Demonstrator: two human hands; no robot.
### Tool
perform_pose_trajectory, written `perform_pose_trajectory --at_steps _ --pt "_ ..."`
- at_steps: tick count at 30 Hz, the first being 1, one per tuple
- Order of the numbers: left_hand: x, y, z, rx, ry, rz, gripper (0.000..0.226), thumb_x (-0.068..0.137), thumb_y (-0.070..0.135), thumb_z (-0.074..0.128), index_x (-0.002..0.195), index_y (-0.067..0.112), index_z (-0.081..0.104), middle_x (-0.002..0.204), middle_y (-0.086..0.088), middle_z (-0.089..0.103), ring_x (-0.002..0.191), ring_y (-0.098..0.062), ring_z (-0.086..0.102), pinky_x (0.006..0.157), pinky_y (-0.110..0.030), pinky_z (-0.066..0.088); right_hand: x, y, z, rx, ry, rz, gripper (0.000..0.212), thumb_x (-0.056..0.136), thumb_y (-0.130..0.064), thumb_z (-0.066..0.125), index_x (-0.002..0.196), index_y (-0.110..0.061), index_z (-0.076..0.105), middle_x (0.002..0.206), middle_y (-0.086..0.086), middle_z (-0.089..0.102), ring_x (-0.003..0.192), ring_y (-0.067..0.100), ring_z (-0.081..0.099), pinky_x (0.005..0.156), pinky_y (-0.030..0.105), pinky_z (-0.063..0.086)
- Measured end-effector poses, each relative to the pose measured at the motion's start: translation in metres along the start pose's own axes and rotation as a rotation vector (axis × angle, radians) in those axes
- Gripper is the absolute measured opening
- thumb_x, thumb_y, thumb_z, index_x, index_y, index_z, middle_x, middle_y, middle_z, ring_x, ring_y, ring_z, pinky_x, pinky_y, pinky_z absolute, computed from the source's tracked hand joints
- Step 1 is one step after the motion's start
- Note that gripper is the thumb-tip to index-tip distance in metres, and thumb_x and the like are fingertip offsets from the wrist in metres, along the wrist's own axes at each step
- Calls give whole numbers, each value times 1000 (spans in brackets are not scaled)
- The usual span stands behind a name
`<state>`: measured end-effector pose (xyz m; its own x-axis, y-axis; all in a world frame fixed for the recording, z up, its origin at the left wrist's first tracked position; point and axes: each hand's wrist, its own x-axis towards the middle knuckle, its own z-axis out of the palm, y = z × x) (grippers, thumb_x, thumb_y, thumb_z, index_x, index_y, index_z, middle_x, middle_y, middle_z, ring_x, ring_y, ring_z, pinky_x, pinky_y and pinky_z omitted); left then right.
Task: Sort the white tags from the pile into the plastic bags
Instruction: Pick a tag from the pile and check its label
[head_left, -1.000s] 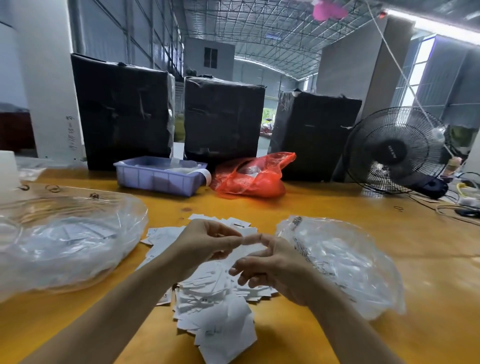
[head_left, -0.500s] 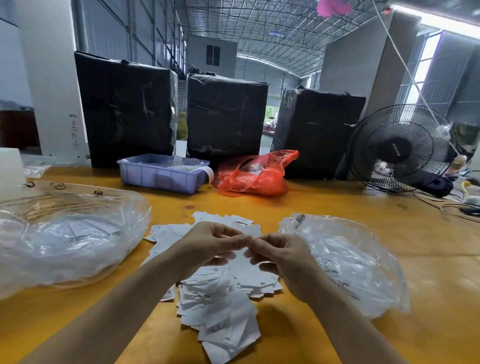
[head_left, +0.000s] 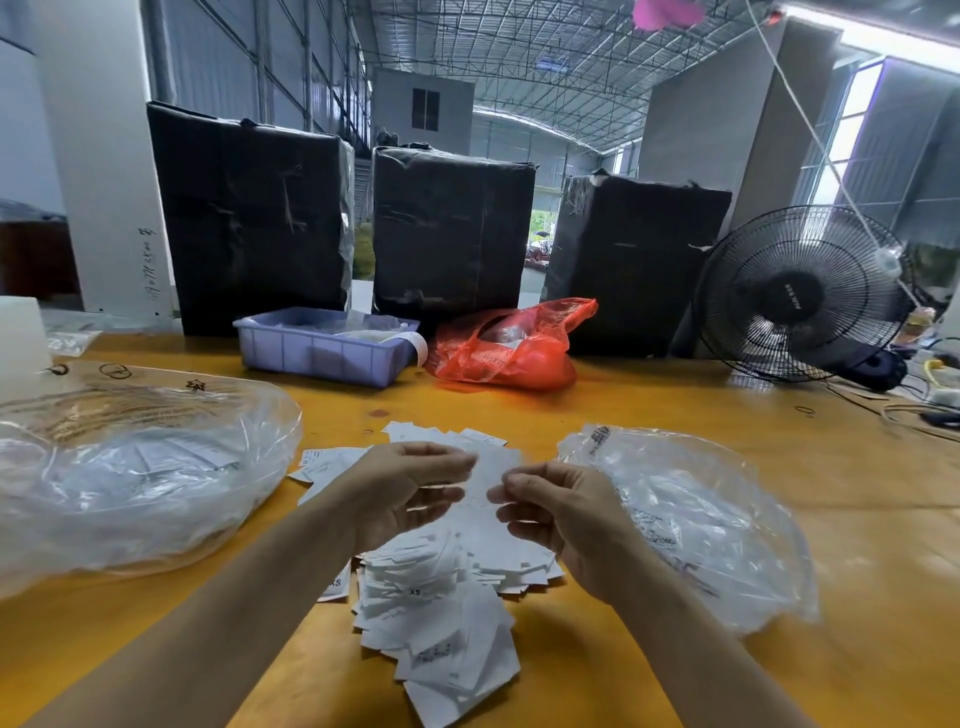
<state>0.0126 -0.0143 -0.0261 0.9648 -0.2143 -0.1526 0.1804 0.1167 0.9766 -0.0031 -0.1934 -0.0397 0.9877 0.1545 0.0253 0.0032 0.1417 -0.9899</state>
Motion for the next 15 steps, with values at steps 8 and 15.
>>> perform_pose_trajectory --at_steps 8,15 --pt "4 1 5 -294 183 141 12 79 -7 64 82 4 63 65 -7 72 54 -12 68 50 -15 51 3 14 1 -824 122 -355 10 90 -10 60 96 -6 68 86 6 71 75 14 65 69 24 54" --pt "8 1 -6 -153 318 154 6 77 8 72 79 7 67 64 -2 67 58 -10 55 46 -13 46 9 27 -9 -1273 -152 -163 70 69 -53 75 125 -16 59 123 0 55 114 15 48 99 28 40"
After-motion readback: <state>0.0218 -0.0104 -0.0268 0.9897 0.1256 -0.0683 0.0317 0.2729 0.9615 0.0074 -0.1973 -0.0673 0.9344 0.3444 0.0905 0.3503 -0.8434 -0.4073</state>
